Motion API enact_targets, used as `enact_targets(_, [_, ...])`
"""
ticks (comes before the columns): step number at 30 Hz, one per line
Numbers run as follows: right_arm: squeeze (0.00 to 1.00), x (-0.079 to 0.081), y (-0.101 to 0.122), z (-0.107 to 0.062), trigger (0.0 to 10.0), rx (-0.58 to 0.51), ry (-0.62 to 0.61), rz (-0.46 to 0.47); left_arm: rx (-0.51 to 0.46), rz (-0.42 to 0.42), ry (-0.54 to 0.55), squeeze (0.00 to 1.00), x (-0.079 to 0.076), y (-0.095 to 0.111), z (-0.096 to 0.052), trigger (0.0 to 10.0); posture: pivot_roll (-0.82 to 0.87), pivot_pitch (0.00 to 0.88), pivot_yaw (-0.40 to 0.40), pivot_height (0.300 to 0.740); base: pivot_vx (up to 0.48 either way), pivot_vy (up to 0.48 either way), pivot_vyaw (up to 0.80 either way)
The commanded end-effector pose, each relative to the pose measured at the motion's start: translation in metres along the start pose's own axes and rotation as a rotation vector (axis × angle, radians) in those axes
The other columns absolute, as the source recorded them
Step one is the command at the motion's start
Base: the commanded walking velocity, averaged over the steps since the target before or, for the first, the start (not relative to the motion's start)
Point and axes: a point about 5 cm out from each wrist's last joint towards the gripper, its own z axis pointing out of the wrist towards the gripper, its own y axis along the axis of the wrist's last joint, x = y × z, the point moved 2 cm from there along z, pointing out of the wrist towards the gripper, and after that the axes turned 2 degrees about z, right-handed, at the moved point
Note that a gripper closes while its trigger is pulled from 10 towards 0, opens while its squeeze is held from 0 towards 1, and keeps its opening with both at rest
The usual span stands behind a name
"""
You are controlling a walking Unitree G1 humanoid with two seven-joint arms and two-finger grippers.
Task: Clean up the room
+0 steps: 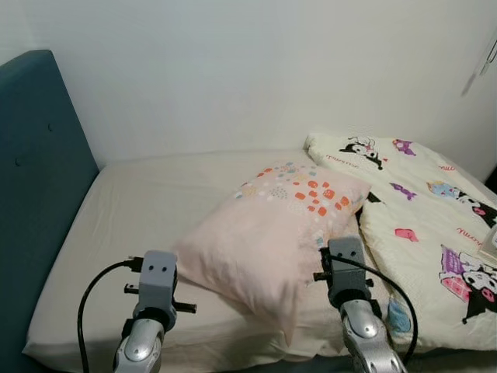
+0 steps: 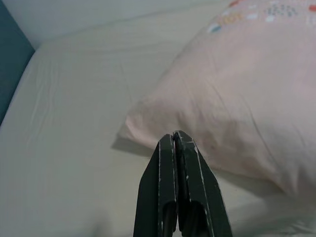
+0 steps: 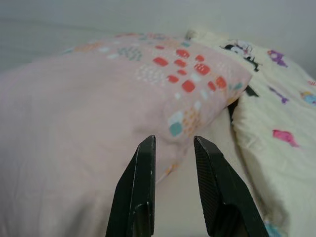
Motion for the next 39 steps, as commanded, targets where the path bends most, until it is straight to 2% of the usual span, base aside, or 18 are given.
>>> enact_targets(1, [0.00, 0.004, -0.006, -0.001, 10.0, 0.032, 0.014, 0.021, 0.030, 0.027, -0.003, 0.00, 0.002, -0.007, -0.002, 10.0, 0.03, 0.052, -0.004, 0.633, 0.000, 0.000, 0.00])
enact_targets(10, [0.00, 0.015, -0.003, 0.000, 10.0, 0.034, 0.058, 0.049, 0.026, 0.034, -0.003, 0.00, 0.004, -0.003, -0.003, 10.0, 0.04, 0.076, 0.002, 0.628, 0.000, 0.000, 0.00])
enact_targets(19, [0.00, 0.016, -0.006, -0.001, 10.0, 0.060, 0.053, 0.078, 0.044, 0.052, 0.009, 0.00, 0.011, -0.003, -0.005, 10.0, 0.05, 0.112, 0.014, 0.628, 0.000, 0.000, 0.00])
enact_targets(24, [0.00, 0.018, -0.008, 0.000, 10.0, 0.078, 0.054, 0.083, 0.049, 0.057, 0.007, 0.00, 0.012, -0.002, -0.007, 10.0, 0.06, 0.130, 0.016, 0.604, 0.000, 0.000, 0.00])
enact_targets(32, [0.00, 0.027, -0.003, 0.005, 10.0, 0.079, 0.103, 0.087, 0.044, 0.047, 0.018, 0.00, 0.015, 0.000, -0.011, 10.0, 0.06, 0.155, 0.015, 0.599, 0.000, 0.000, 0.00])
enact_targets(36, [0.00, 0.030, 0.002, 0.008, 10.0, 0.065, 0.134, 0.114, 0.019, 0.014, 0.014, 0.00, 0.017, 0.004, -0.012, 10.0, 0.06, 0.157, 0.010, 0.599, 0.000, 0.000, 0.00])
enact_targets(37, [0.04, 0.031, 0.004, 0.008, 10.0, 0.057, 0.142, 0.124, 0.010, 0.009, 0.010, 0.00, 0.017, 0.006, -0.012, 10.0, 0.06, 0.158, 0.006, 0.599, 0.000, 0.000, 0.00])
enact_targets(38, [0.46, 0.032, 0.006, 0.008, 10.0, 0.047, 0.156, 0.142, 0.002, 0.000, 0.006, 0.00, 0.017, 0.007, -0.012, 10.0, 0.06, 0.159, 0.005, 0.599, 0.000, 0.000, 0.00])
enact_targets(39, [0.46, 0.032, 0.008, 0.008, 10.0, 0.041, 0.164, 0.152, -0.004, -0.006, 0.003, 0.00, 0.017, 0.008, -0.012, 10.0, 0.06, 0.159, 0.004, 0.599, 0.000, 0.000, 0.00])
